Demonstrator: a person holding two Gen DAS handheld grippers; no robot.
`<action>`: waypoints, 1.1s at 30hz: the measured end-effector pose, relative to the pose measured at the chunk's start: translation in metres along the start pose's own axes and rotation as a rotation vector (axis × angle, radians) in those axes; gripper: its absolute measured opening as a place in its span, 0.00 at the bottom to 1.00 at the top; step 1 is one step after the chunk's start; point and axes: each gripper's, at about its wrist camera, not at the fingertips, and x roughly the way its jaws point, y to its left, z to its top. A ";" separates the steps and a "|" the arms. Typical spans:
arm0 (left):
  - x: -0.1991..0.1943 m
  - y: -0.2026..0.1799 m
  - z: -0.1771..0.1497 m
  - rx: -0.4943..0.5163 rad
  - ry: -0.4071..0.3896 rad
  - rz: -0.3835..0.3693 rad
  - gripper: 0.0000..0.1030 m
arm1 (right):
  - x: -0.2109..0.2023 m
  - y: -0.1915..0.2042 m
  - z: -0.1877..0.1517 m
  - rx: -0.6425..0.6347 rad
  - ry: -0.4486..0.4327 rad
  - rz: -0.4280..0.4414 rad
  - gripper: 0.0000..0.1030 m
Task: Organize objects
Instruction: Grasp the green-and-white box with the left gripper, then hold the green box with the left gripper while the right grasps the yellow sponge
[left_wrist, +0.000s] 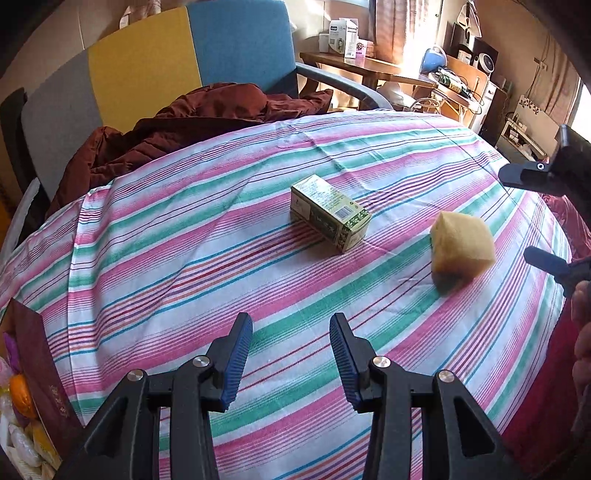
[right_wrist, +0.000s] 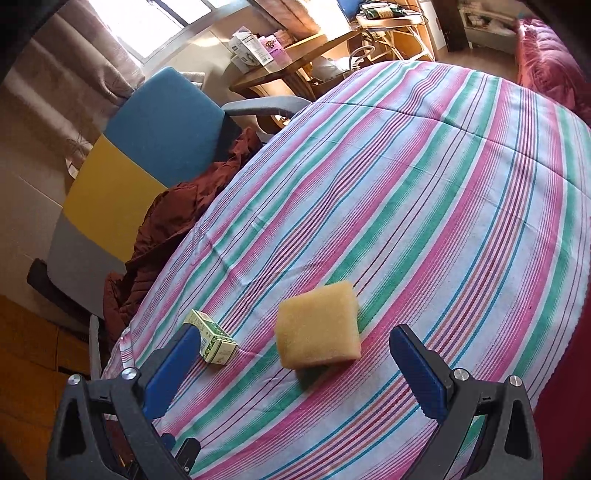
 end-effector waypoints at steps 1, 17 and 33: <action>0.003 0.000 0.005 -0.012 0.004 -0.016 0.43 | 0.000 -0.002 0.001 0.013 -0.001 0.003 1.00; 0.056 -0.011 0.083 -0.155 0.009 -0.110 0.77 | 0.004 -0.013 0.002 0.073 0.024 0.024 1.00; 0.067 0.002 0.055 -0.075 0.064 -0.036 0.29 | 0.015 -0.018 0.004 0.060 0.024 -0.077 1.00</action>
